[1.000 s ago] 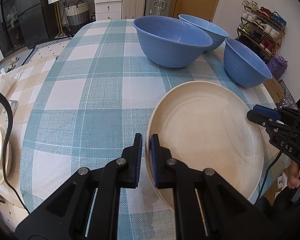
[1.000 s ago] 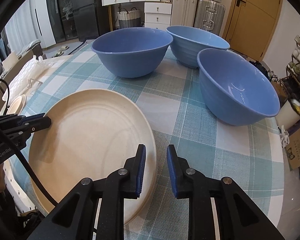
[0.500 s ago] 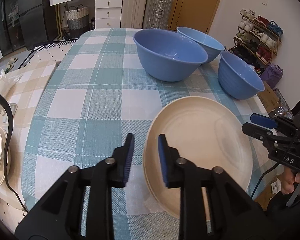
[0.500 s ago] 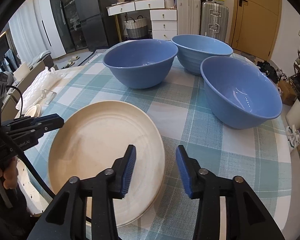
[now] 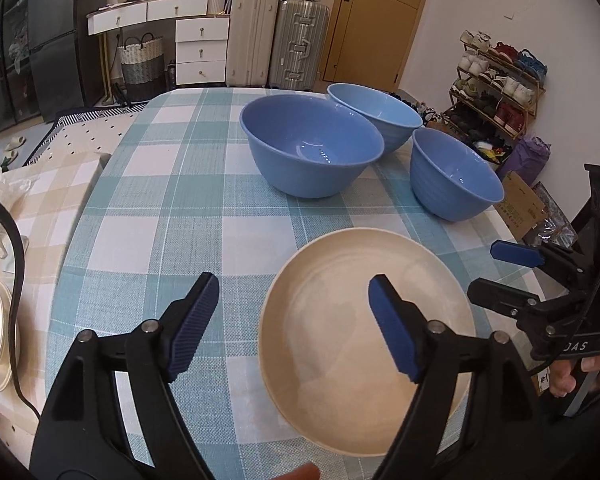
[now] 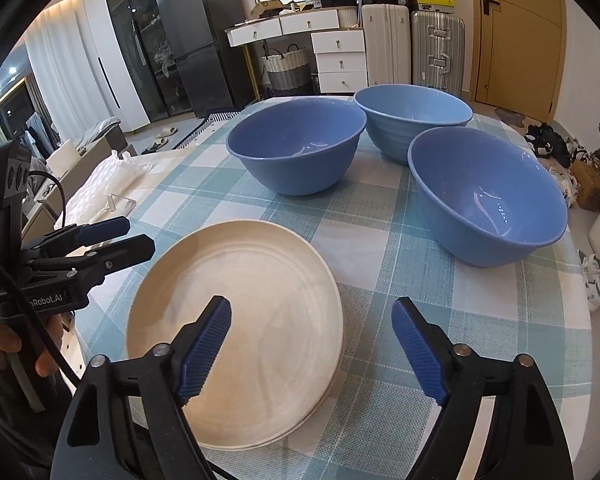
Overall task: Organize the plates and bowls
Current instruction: 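Move both grippers toward the rim of the largest blue bowl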
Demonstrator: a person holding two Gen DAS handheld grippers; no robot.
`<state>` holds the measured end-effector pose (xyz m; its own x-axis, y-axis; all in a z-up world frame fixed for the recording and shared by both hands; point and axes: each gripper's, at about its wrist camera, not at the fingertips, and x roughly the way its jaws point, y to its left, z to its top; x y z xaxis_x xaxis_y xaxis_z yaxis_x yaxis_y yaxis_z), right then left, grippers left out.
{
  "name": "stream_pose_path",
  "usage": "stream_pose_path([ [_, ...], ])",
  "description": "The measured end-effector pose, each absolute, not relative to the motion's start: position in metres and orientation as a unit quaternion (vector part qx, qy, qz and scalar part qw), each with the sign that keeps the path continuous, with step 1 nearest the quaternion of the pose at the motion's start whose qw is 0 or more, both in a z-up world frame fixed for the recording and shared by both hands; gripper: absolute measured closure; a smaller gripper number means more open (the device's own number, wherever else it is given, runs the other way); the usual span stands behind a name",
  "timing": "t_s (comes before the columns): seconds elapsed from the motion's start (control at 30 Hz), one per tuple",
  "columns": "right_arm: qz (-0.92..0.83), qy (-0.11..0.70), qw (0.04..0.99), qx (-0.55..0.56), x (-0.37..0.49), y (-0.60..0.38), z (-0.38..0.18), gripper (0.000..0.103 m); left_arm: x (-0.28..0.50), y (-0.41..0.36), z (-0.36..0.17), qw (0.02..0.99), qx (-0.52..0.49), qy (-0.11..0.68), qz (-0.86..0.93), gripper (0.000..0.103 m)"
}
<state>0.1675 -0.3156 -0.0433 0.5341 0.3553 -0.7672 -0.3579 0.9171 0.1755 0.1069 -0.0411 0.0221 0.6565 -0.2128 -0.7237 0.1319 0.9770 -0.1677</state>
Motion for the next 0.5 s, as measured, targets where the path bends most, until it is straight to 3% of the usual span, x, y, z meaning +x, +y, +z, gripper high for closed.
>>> stream_pose_path([
  [0.27, 0.212, 0.429, 0.878, -0.002, 0.166, -0.319, -0.033, 0.013, 0.109, -0.052, 0.032, 0.911, -0.035, 0.401, -0.094, 0.016],
  [0.33, 0.206, 0.426, 0.881, 0.0, 0.164, -0.324, -0.029, 0.012, 0.109, -0.058, 0.034, 0.91, -0.028, 0.402, -0.102, 0.002],
  [0.5, 0.187, 0.424, 0.886, -0.004, 0.163, -0.338, -0.023, 0.012, 0.114, -0.079, 0.041, 0.907, -0.011, 0.405, -0.115, 0.002],
])
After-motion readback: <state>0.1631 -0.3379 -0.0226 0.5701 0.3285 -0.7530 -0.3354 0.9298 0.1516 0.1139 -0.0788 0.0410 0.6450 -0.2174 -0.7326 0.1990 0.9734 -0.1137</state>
